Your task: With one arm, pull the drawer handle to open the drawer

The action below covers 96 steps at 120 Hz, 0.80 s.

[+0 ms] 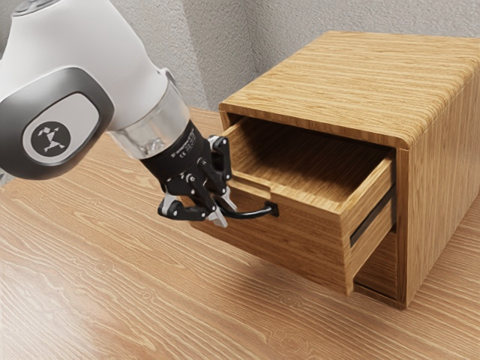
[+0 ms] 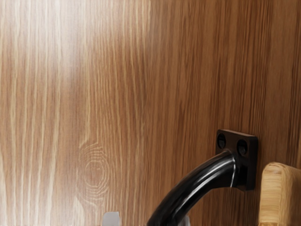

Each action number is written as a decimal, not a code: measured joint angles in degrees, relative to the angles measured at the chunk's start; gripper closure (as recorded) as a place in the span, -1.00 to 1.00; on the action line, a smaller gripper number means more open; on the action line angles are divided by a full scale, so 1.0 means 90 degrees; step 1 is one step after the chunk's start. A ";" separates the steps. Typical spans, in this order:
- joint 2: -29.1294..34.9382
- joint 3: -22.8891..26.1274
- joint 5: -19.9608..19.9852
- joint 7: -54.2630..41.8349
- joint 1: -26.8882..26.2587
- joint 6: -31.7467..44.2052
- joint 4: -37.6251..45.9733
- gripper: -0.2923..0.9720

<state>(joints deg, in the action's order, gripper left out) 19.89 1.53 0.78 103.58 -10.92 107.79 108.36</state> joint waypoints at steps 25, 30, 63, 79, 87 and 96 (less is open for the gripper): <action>0.0001 0.0082 0.0042 0.0048 0.0096 -0.0046 -0.0005 0.68; 0.0004 0.0086 0.0045 0.0057 0.0100 -0.0053 -0.0005 0.68; 0.0008 0.0163 0.0043 0.0108 0.0171 -0.0070 -0.0001 0.69; 0.0020 0.0270 0.0041 0.0143 0.0148 -0.0064 0.0000 0.68; 0.0037 0.0319 0.0051 0.0165 0.0098 -0.0055 0.0011 0.69; 0.0052 0.0338 0.0062 0.0187 0.0118 -0.0052 0.0040 0.71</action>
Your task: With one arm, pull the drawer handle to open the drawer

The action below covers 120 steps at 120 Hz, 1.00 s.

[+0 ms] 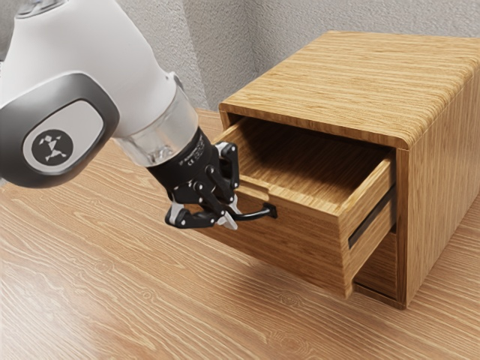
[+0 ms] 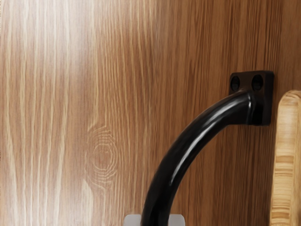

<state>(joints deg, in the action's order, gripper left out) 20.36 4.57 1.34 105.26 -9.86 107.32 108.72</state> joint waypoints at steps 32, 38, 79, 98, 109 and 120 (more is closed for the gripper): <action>0.0151 0.0005 0.0025 0.0070 -0.0009 -0.0003 0.0166 0.70; 0.0201 0.0004 0.0027 0.0082 -0.0017 -0.0003 0.0213 0.70; 0.0806 0.0053 0.0095 0.0176 -0.0029 0.0017 0.0713 0.69; 0.1018 0.0099 0.0115 0.0219 -0.0010 0.0019 0.0862 0.70; 0.1058 0.0099 0.0127 0.0236 -0.0015 0.0011 0.0914 0.71; 0.1122 0.0099 0.0126 0.0252 -0.0021 0.0002 0.0937 0.58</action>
<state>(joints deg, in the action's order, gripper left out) 30.45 5.46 2.47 107.54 -10.05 107.34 117.15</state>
